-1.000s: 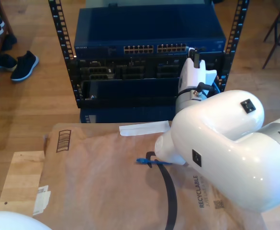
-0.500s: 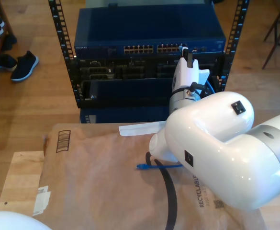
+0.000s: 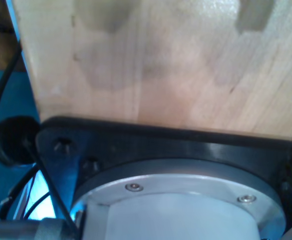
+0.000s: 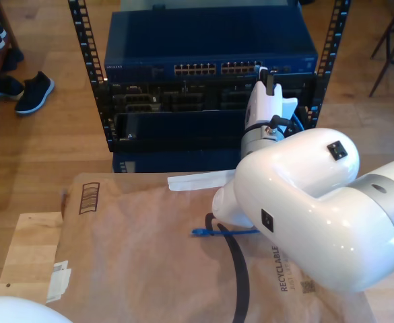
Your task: Grab the cable and plug it in
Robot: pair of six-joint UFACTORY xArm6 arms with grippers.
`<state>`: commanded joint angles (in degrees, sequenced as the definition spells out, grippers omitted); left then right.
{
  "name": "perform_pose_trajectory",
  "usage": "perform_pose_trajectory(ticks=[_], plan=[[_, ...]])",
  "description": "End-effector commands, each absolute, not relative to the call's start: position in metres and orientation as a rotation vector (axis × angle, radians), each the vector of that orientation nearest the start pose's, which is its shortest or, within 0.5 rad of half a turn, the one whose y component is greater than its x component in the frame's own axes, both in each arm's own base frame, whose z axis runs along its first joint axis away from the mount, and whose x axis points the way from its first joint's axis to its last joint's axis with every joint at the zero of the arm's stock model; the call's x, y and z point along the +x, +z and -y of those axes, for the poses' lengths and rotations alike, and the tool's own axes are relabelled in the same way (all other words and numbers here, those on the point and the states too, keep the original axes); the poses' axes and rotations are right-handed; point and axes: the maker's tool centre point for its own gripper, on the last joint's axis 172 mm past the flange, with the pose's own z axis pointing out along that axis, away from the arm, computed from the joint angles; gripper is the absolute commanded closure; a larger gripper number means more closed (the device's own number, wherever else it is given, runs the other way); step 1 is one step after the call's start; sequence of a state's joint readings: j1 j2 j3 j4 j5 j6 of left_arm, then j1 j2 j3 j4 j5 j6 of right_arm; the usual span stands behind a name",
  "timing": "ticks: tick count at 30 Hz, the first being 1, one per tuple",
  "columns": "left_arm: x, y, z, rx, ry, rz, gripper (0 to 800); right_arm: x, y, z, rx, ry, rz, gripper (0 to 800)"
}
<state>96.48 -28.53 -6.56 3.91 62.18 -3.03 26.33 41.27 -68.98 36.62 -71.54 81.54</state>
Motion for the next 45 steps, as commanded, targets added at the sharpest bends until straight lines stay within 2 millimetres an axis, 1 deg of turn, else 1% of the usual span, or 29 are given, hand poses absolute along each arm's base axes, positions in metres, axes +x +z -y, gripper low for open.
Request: perform_pose_trajectory(ticks=[13,18,24,45], plan=[[-0.0269,0.0330,-0.1147,1.850,-0.514,-2.086,1,0.6663,0.2697,-0.1386,-0.985,-1.256,-1.310,800],[-0.0269,0.0326,-0.1143,1.850,-0.514,-2.085,1,0.6646,0.2752,-0.1378,-0.978,-1.256,-1.307,800],[-0.0269,0.0330,-0.1147,1.850,-0.514,-2.086,1,0.6608,0.2728,-0.1360,-0.986,-1.257,-1.312,800],[-0.0269,0.0330,-0.1147,1.850,-0.514,-2.086,1,0.6623,0.2743,-0.1374,-0.980,-1.256,-1.309,800]])
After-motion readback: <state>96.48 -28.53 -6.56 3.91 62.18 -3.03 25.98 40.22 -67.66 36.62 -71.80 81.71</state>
